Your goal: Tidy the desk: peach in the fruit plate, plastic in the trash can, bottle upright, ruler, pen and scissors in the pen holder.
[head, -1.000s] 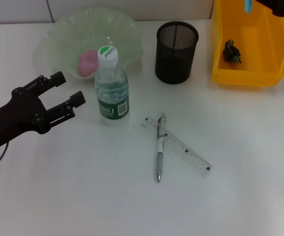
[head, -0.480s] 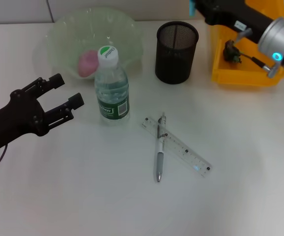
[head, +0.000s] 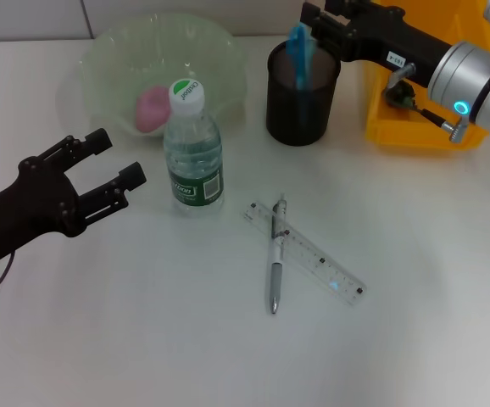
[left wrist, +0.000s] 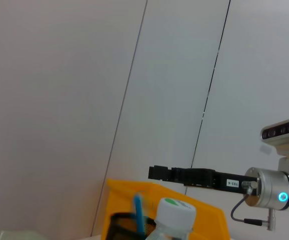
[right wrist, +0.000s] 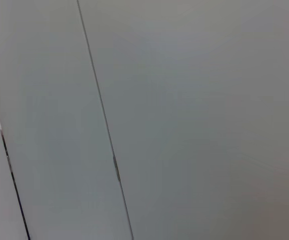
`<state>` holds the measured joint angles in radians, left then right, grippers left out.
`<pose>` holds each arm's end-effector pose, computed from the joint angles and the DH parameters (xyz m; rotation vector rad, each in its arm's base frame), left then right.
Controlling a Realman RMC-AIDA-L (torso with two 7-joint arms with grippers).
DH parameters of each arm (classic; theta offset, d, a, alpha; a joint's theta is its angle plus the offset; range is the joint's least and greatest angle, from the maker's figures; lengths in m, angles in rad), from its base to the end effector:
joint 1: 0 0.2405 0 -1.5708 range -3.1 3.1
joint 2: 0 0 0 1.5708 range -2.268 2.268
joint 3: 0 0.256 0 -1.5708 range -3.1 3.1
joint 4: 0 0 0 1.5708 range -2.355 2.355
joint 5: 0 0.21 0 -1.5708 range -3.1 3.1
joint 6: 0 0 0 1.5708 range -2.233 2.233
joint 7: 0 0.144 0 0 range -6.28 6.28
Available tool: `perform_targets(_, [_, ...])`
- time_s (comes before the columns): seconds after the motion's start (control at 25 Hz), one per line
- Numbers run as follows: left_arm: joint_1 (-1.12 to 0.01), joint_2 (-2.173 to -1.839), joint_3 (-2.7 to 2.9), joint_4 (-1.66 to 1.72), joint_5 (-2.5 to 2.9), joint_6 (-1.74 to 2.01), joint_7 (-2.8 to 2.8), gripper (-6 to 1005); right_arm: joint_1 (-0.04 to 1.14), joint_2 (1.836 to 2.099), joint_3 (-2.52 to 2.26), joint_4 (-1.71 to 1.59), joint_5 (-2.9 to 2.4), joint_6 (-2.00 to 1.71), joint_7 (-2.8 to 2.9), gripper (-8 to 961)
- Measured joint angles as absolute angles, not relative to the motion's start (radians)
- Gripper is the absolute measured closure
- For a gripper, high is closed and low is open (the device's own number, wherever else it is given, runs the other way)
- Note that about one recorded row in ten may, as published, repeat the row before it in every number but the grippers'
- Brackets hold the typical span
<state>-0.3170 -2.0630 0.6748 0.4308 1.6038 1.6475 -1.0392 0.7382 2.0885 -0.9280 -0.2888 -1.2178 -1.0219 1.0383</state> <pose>-0.3045 0.2696 0.0084 -2.3445 -0.5855 -1.0870 0.2133 0.4194 -0.0321 -2.2024 0.6443 0.9167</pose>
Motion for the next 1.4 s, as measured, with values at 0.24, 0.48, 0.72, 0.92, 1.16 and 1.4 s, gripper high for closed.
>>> perform_targets(0.24, [-0.318,-2.063,0.675,0.430,1.604,1.648,-1.039,201,0.714,2.083,-0.937,-0.323,-1.224,-1.068,1.087,488])
perform_targets(0.48, [-0.315,-2.063,0.676,0.429,1.603,1.650,-1.040,200,0.583,2.074,-1.072,-0.732,-1.497,-1.138,1.540,423])
perform_targets(0.72, [-0.318,-2.063,0.678,0.429,1.603,1.653,-1.039,200,0.522,2.084,-1.091,-1.211,-1.961,-1.377,2.006,333])
perform_targets(0.92, [-0.322,-2.063,0.680,0.429,1.605,1.654,-1.039,200,0.557,2.084,-1.179,-1.370,-2.181,-1.530,2.240,218])
perform_targets(1.16, [-0.327,-2.063,0.680,0.430,1.608,1.658,-1.038,200,0.616,2.084,-1.390,-1.400,-2.344,-1.528,2.444,195])
perform_targets(1.4, [-0.332,-2.066,0.680,0.429,1.608,1.661,-1.038,200,0.660,2.085,-1.554,-1.301,-2.377,-1.376,2.563,195])
